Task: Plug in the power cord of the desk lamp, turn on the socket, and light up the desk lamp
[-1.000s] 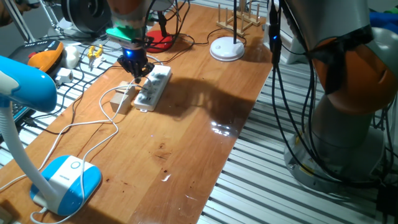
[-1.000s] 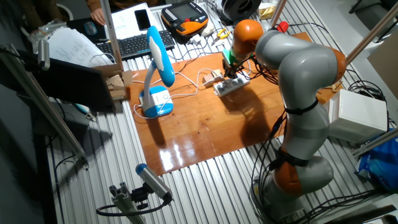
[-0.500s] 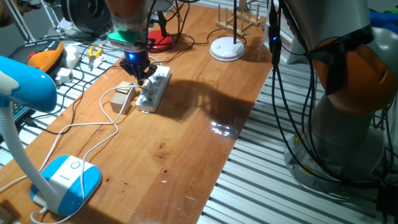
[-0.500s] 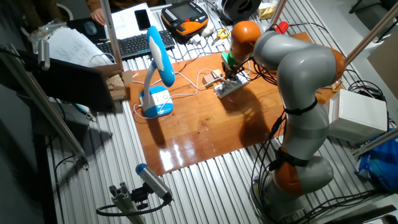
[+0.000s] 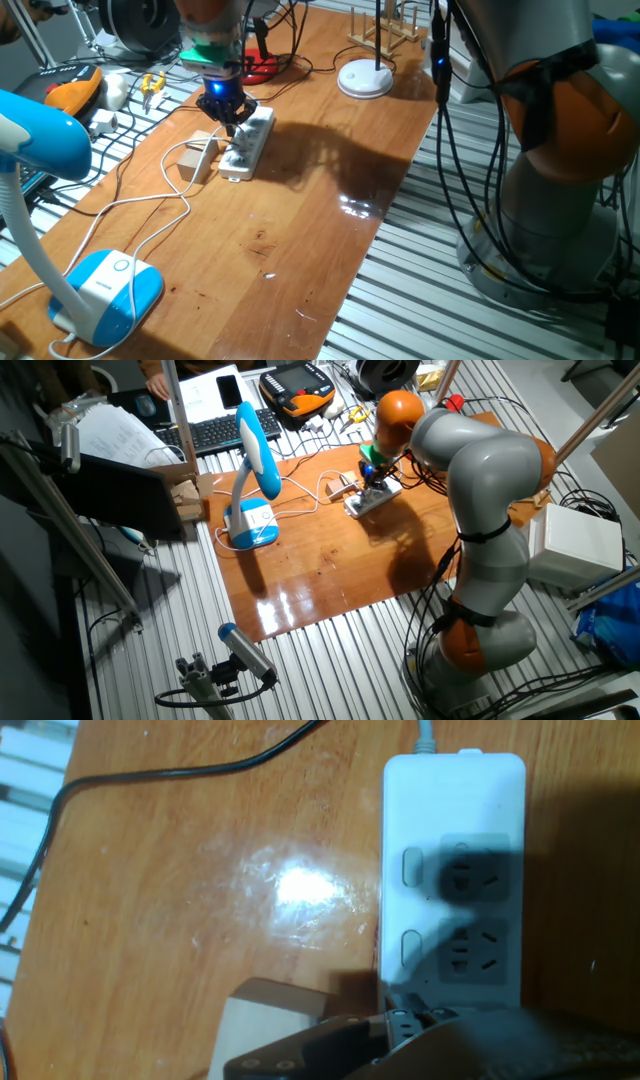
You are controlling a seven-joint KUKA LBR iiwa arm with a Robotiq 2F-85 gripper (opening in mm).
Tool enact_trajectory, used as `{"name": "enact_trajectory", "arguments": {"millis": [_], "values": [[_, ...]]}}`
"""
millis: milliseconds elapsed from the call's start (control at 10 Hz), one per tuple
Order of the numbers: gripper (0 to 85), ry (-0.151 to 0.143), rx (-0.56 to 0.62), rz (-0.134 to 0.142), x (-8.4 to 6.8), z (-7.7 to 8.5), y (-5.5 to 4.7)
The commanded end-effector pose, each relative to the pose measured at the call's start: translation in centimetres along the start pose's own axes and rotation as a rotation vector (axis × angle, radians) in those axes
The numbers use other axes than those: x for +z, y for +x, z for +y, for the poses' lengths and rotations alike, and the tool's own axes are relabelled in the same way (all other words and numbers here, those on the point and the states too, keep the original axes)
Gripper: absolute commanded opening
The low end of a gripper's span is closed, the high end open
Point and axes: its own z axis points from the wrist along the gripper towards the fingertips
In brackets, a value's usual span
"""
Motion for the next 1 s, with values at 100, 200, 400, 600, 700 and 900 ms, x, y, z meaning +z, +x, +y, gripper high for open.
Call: {"name": "enact_trajectory", "arguments": {"millis": [100, 200, 400, 600, 700, 900], "values": [[0.0, 0.006, -0.019, -0.010, 0.1, -0.1, 0.3], [0.0, 0.009, -0.021, -0.018, 0.1, -0.1, 0.4], [0.0, 0.021, -0.043, -0.038, 0.3, -0.2, 0.7], [0.0, 0.025, -0.067, -0.061, 0.5, -0.4, 1.1], [0.0, 0.028, -0.075, -0.068, 0.6, -0.4, 1.3], [0.0, 0.029, -0.103, -0.048, 0.6, -0.4, 1.2]]}}
